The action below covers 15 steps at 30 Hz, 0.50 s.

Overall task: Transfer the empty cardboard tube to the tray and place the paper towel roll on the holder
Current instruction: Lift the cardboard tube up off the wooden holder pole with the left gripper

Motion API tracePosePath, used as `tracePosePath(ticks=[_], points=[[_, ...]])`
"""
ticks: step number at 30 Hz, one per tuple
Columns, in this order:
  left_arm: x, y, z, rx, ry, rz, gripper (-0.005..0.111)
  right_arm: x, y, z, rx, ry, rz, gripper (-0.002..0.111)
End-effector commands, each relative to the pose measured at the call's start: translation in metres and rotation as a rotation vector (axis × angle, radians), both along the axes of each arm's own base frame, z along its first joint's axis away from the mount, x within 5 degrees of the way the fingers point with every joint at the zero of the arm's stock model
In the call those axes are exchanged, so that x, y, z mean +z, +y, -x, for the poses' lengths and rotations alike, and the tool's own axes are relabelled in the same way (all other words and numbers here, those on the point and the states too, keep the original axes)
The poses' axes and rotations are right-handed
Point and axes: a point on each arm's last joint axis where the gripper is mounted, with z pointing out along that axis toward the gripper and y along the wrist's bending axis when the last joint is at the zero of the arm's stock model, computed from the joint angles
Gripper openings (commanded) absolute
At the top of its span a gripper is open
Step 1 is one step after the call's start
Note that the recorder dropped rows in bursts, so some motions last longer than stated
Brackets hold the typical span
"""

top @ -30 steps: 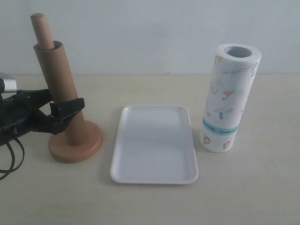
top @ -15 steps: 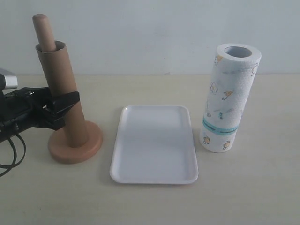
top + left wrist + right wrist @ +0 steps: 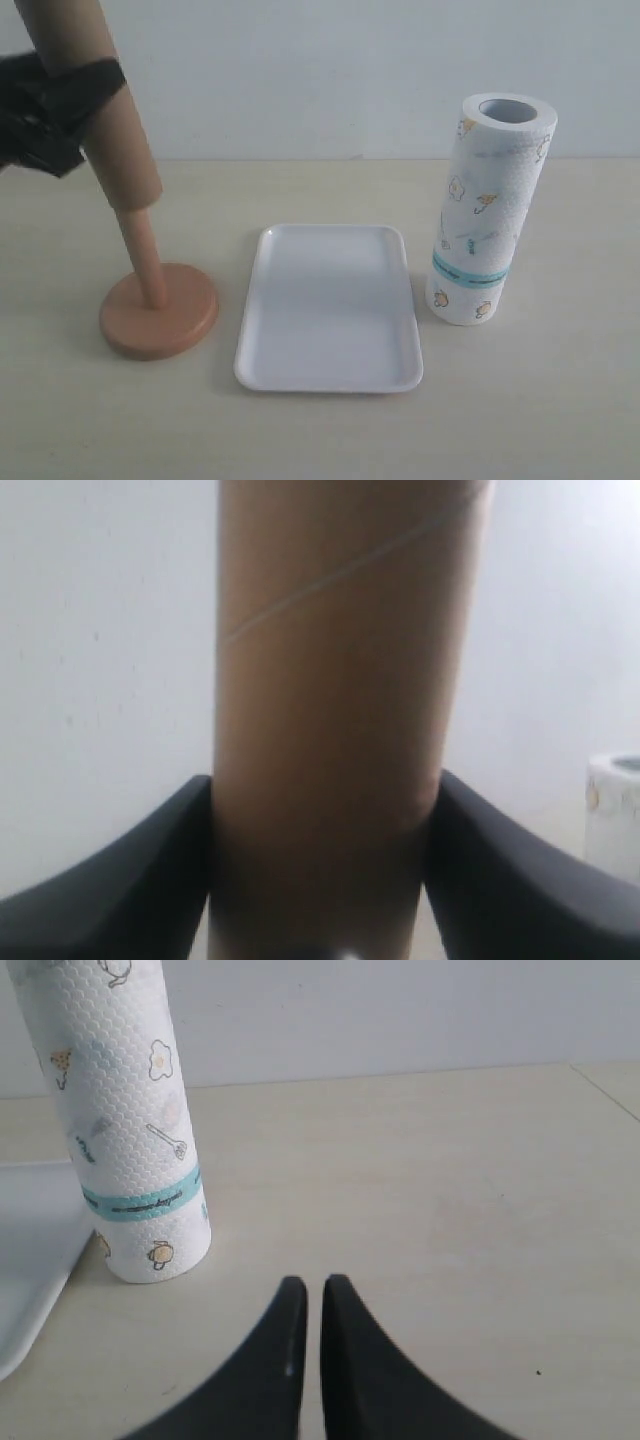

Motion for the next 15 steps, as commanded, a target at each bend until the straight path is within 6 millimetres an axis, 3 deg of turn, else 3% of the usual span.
tracePosePath(ticks=[1,4,7,10,15], points=[[0.062,0.000,0.021,-0.009,-0.131,0.070,0.004,0.002,0.000,0.000,-0.004,-0.018,0.007,0.005],[0.117,0.002,0.047,-0.021,-0.245,0.106,0.004,0.002,0.000,0.000,-0.004,-0.018,0.007,0.005],[0.149,0.002,0.065,-0.010,-0.320,0.077,0.004,0.002,0.000,0.000,-0.004,-0.018,0.007,0.005],[0.173,0.005,0.083,-0.006,-0.302,0.124,0.004,0.002,0.000,0.000,-0.004,-0.018,0.007,0.005],[0.197,0.003,0.096,-0.059,-0.112,0.205,0.004,0.002,0.000,0.000,-0.004,-0.018,0.007,0.005]])
